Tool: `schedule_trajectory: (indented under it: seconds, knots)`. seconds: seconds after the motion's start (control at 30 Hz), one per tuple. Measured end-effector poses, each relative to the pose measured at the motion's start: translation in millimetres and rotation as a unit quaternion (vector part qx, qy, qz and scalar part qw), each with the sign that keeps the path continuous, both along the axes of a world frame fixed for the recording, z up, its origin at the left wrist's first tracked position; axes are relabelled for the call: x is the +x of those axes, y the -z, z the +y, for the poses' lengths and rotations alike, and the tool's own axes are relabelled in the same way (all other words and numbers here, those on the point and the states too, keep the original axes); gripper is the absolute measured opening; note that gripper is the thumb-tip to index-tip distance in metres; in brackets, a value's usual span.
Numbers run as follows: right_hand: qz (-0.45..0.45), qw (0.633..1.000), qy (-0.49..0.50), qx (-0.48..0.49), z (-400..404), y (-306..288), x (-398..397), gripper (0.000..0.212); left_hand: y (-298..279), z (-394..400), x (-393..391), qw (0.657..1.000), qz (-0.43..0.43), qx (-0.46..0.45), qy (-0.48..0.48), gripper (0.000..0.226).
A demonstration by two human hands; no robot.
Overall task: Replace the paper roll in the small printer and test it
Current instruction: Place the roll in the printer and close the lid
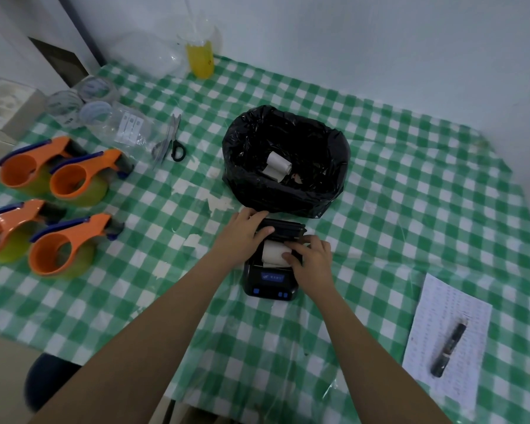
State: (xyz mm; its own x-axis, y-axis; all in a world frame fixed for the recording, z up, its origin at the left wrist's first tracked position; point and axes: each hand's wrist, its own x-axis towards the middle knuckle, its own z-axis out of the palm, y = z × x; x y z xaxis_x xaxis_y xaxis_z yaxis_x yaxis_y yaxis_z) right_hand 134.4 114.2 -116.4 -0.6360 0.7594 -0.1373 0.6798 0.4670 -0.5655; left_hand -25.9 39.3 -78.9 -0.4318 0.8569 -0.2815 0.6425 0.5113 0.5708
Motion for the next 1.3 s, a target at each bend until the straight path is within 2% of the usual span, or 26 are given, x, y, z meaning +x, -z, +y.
schedule_trajectory:
  seconds: [0.13, 0.23, 0.4, 0.47, 0.57, 0.67, 0.87, 1.03, 1.17, 1.3]
  knots:
    - [0.048, 0.999, 0.016, 0.011, 0.8, 1.8, -0.6, 0.023, 0.9, -0.9, -2.1, 1.0, -0.011, 0.004, -0.003, 0.042]
    - [0.078, 0.988, -0.084, 0.102, 1.2, 4.5, 1.8, 0.013, -1.7, -0.5, -1.5, 1.0, -0.013, -0.005, -0.002, 0.042]
    - [-0.021, 0.957, -0.237, 0.165, 3.7, -2.3, 7.6, 0.039, -3.4, -0.5, -1.0, 1.0, -0.017, -0.01, -0.005, 0.041]
    - [-0.041, 0.947, -0.265, 0.176, 0.3, -9.6, 13.9, 0.037, -3.9, -0.9, -0.3, 1.0, -0.018, -0.012, -0.007, 0.041]
    - [-0.023, 0.962, -0.247, 0.118, -5.4, -18.8, 16.9, 0.042, -5.4, -1.7, 1.0, 1.0, -0.019, -0.011, -0.007, 0.041]
    - [-0.012, 0.975, -0.2, 0.091, -6.5, -21.5, 12.7, 0.03, -7.8, -2.3, 2.3, 1.0, -0.019, -0.014, -0.008, 0.041]
    - [0.028, 0.978, -0.146, 0.145, -16.8, -15.1, 7.0, 0.02, -12.5, -5.3, 5.8, 1.0, -0.015, -0.022, -0.007, 0.041]
    - [0.022, 0.961, -0.129, 0.245, -19.9, -9.9, 12.7, 0.011, -13.4, -13.7, 9.1, 0.999, -0.024, -0.024, -0.001, 0.041]
    - [0.022, 0.963, -0.112, 0.243, -22.8, -9.8, 15.1, 0.01, -11.8, -28.3, 11.1, 0.998, -0.052, -0.028, 0.013, 0.043]
    - [0.039, 0.968, -0.122, 0.215, -21.2, -11.7, 15.0, 0.02, -8.4, -40.0, 13.1, 0.997, -0.054, -0.027, 0.037, 0.043]
